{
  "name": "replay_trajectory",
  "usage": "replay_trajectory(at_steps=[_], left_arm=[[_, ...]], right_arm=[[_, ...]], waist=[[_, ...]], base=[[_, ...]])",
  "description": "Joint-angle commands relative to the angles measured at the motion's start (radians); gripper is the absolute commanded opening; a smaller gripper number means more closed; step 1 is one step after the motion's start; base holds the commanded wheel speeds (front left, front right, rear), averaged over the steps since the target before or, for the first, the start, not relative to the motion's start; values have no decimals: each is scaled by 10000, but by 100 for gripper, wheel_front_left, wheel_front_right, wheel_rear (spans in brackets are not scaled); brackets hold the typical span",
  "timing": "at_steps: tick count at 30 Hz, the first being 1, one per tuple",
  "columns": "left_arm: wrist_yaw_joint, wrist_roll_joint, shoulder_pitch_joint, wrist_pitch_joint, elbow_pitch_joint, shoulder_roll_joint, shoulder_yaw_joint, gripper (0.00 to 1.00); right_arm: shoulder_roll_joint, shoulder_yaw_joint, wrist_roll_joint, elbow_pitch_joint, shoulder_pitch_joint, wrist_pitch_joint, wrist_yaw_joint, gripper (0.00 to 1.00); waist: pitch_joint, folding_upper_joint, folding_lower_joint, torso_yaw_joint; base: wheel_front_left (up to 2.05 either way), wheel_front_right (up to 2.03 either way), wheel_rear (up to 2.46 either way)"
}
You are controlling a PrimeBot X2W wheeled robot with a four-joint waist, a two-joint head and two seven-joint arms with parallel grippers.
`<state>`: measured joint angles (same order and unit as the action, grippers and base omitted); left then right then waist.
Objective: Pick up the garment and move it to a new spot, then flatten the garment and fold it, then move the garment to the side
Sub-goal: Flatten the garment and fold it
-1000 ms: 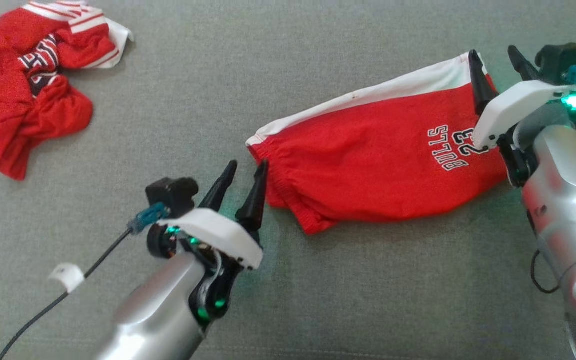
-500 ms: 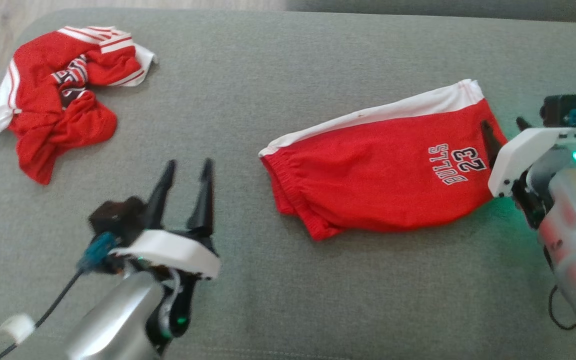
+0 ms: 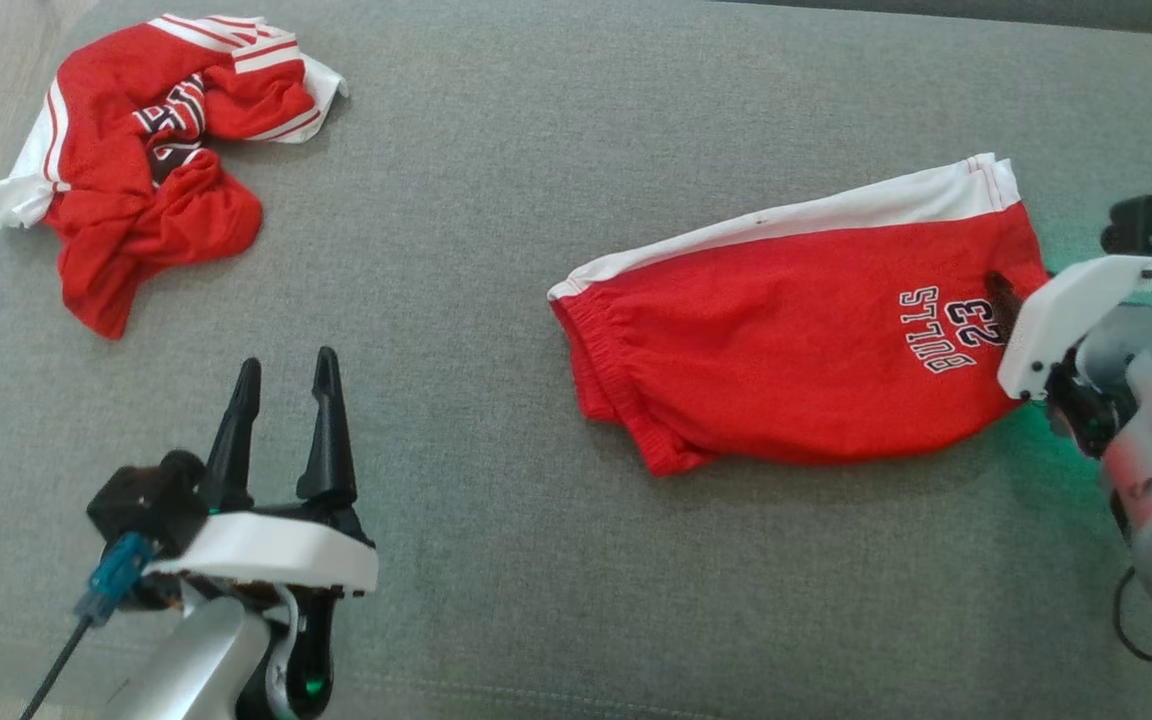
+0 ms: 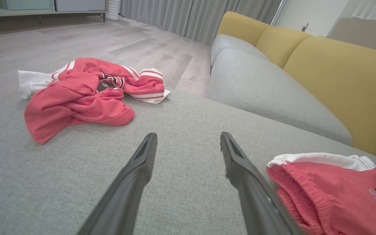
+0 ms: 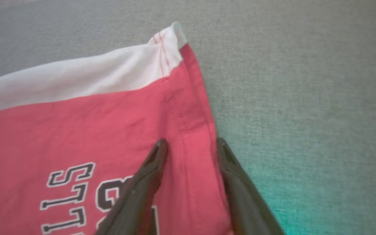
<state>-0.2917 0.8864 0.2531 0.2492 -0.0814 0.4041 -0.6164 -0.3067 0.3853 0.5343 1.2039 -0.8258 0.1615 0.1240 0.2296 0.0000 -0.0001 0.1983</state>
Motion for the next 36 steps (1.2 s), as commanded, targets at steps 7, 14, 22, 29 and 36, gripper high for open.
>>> replay_trajectory(at_steps=[7, 14, 22, 29, 36], left_arm=[[-94, -499, -7, 121, 565, 320, 565, 100], [-47, -640, -312, 124, 497, 303, 759, 100], [19, -704, -811, 125, 578, 169, 939, 100], [64, -850, -973, 125, 562, 88, 854, 100], [177, -870, -911, 108, 458, -13, 709, 100]], right_arm=[[169, 620, 601, -831, 669, -36, 67, 0], [359, 546, 1054, -1234, 1097, -784, 67, 0], [604, 371, 1285, -1572, 1880, -1429, 67, 0], [750, 163, 1224, -1639, 2278, -1765, 67, 0], [882, -2, 950, -1836, 1969, -2018, 67, 0]], waist=[[-348, 0, 1, -397], [-988, 0, 1, -1328], [-1417, 0, 1, -2408], [-1469, 0, 1, -2797], [-1572, 0, 1, -2425]], base=[[0, 0, 0], [0, 0, 0], [0, 0, 0], [0, 0, 0], [0, 0, 0]])
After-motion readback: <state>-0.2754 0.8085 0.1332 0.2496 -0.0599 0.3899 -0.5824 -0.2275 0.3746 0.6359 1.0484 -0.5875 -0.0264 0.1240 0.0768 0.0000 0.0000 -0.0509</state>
